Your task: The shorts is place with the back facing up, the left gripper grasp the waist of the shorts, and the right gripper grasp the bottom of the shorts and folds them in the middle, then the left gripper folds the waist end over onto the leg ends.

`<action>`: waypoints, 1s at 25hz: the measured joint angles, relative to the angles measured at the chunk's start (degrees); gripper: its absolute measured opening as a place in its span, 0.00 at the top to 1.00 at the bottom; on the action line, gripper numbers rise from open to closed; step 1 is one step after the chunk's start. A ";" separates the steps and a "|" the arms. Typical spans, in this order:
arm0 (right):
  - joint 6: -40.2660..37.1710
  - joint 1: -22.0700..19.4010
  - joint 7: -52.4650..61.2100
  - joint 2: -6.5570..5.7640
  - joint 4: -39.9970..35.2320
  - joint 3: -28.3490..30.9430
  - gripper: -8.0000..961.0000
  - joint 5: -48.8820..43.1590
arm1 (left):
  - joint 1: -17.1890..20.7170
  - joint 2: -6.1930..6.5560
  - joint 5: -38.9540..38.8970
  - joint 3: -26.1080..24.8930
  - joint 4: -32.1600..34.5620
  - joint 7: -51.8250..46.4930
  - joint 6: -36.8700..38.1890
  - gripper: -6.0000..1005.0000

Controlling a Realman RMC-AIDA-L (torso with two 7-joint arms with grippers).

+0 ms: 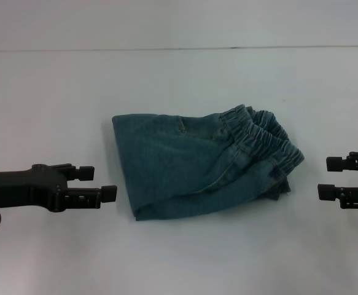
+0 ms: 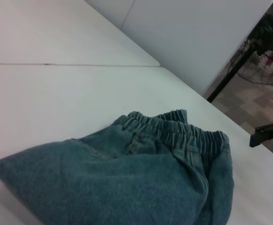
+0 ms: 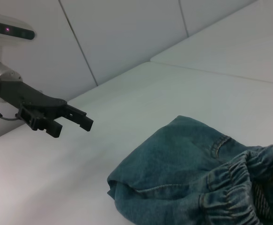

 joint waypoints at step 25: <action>1.56 -0.02 -0.04 0.04 0.16 -0.53 0.22 -0.22 | -0.65 -0.09 -0.27 0.59 -0.10 -0.31 1.62 0.09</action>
